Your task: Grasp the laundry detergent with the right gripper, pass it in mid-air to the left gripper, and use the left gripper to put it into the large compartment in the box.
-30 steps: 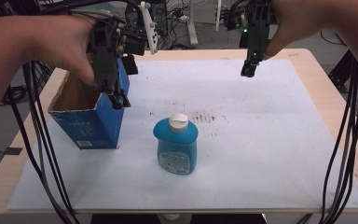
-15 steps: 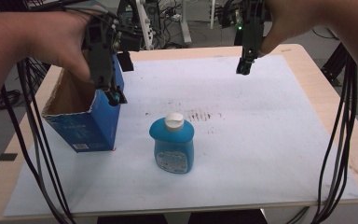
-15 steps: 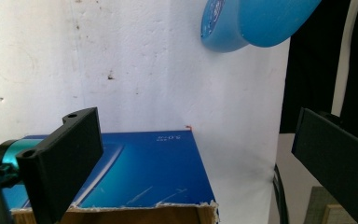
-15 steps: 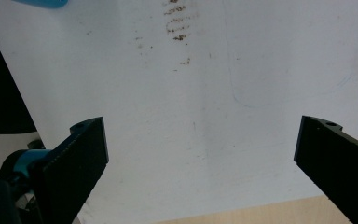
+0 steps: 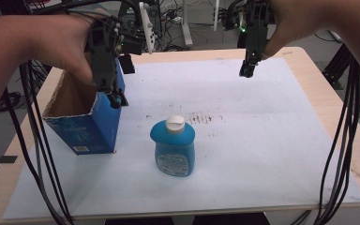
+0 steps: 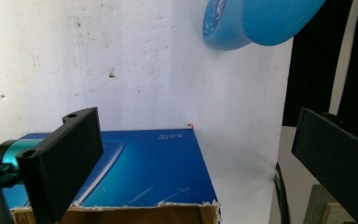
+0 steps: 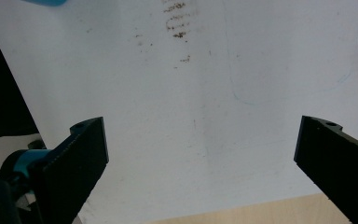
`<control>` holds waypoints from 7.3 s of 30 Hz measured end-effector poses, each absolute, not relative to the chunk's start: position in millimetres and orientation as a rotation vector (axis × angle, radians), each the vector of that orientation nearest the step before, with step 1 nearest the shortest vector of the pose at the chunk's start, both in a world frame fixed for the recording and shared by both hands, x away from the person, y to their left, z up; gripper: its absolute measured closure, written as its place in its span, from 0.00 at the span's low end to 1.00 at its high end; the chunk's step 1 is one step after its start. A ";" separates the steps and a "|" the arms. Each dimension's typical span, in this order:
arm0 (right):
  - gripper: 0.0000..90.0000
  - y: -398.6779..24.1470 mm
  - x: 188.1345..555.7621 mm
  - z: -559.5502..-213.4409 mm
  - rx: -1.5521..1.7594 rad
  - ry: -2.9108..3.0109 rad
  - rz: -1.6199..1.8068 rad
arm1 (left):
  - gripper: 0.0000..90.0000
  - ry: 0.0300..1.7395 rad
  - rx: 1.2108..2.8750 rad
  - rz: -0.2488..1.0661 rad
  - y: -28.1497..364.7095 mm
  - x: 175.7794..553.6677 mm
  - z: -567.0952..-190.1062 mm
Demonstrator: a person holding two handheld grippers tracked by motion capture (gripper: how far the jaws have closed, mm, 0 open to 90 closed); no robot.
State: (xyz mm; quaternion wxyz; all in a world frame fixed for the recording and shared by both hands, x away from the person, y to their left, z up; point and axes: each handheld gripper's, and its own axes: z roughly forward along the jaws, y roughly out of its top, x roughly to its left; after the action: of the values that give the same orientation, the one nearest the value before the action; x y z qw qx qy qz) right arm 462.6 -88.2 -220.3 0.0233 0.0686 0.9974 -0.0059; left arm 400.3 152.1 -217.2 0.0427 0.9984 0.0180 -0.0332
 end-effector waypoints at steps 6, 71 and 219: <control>0.02 -93.9 457.1 -222.6 0.219 3.095 0.000 | 0.02 0.072 3.056 -0.098 153.3 399.2 -216.2; 0.02 -84.8 323.3 -373.4 0.364 2.995 1.146 | 0.02 0.034 3.065 -0.086 147.3 387.9 -221.7; 0.52 -14.1 335.8 -320.5 0.130 2.763 1.568 | 0.02 0.037 3.073 -0.138 103.0 350.1 -212.6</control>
State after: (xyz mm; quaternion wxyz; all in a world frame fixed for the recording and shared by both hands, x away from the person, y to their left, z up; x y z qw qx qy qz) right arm 335.8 -14.1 -320.5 -0.0191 0.0408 0.8688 0.4931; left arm 350.1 103.0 -212.6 0.0327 0.9984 0.0119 -0.0448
